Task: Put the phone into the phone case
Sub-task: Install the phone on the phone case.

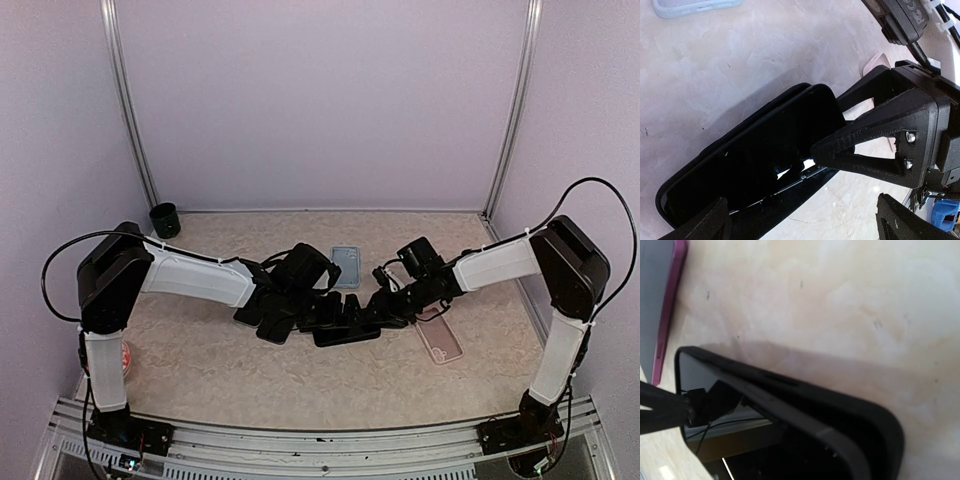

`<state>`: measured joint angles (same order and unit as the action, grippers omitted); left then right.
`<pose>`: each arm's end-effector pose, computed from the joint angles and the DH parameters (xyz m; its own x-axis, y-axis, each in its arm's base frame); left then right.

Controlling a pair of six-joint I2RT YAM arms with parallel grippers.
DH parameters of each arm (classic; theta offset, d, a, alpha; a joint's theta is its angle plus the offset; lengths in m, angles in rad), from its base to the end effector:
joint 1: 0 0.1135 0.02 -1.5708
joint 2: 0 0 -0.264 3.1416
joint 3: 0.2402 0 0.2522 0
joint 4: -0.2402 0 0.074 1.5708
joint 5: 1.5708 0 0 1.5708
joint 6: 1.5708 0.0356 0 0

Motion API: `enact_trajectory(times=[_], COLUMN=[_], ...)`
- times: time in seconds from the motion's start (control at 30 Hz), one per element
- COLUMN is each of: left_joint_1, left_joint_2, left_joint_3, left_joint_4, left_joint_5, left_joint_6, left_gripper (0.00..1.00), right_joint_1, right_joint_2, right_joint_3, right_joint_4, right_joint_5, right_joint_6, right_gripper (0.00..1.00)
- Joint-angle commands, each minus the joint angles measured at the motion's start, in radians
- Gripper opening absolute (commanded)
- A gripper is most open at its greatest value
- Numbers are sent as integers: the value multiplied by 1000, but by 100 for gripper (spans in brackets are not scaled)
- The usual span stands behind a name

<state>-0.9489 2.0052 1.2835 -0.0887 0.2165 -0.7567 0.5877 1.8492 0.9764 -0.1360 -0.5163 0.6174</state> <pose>0.2441 -0.3536 0.1574 -0.9111 0.1202 -0.3943 0.3501 0.7305 -0.5863 0.2831 0.2097 0.1294 -0.9801 -0.0480 -0.1927 -0.1640 0.7428 0.6491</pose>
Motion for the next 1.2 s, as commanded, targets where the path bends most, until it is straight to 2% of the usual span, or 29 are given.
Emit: enact_trajectory(times=[0.0,0.47,0.73,1.03,1.17], left_joint_1=[-4,-3,-4,-4,-4], left_joint_2=[49,49,46,43,32], left_joint_3=[-26,-28,-29,-18,0], left_joint_4=[-29,-31,-35,-32,-38], left_joint_5=[-5,-11,-15,-11,-12], left_joint_6=[3,1,1,3,12], left_gripper=[99,99,99,99,99], right_joint_1=[-34,-44,-61,-62,-56], right_joint_2=[46,-18,-152,-160,-178], right_joint_3=[-64,-42,-29,-77,-103], right_joint_4=[-123,-155,-183,-95,-38], right_joint_5=[150,140,151,68,29], right_joint_6=[-22,-32,-36,-11,1], right_gripper=[43,44,42,40,35])
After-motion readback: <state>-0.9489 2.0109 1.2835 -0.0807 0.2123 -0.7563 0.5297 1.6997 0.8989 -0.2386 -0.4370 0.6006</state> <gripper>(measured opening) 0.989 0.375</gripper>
